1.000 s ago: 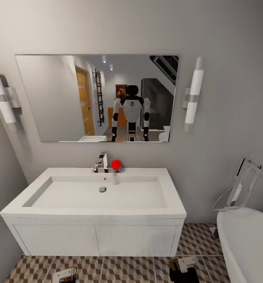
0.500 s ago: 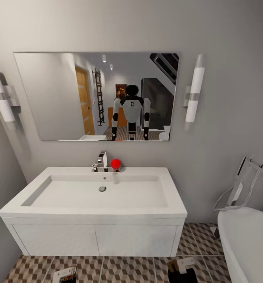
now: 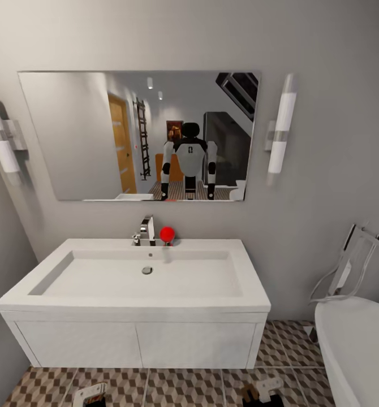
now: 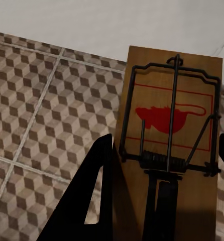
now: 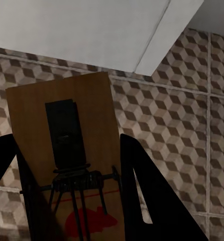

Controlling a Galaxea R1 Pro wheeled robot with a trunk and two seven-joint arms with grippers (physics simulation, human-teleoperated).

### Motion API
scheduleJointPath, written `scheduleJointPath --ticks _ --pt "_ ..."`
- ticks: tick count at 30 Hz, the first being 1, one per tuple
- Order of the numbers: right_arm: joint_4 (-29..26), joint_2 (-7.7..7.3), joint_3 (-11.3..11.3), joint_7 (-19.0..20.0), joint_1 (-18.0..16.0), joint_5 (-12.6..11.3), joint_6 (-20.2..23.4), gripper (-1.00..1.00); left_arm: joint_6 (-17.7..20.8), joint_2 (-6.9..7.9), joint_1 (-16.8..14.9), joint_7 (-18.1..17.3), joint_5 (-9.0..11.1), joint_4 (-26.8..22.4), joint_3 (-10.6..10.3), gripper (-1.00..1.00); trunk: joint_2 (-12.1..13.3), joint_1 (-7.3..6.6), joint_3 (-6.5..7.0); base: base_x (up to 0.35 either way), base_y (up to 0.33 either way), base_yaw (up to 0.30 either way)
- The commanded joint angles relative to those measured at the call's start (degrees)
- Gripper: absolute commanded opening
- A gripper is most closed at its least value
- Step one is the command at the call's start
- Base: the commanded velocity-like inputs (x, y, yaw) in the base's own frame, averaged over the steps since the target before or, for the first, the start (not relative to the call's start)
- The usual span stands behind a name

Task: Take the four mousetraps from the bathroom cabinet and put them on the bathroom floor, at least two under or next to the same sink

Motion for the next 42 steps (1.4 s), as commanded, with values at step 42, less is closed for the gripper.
scheduleJointPath --ticks 42 --pt "0.4 -0.07 0.2 -0.3 -0.1 0.5 -0.8 -1.0 0.2 -1.77 0.0 7.9 0.2 -2.7 -0.5 -1.0 -16.9 9.24 -7.63 0.0 0.0 0.0"
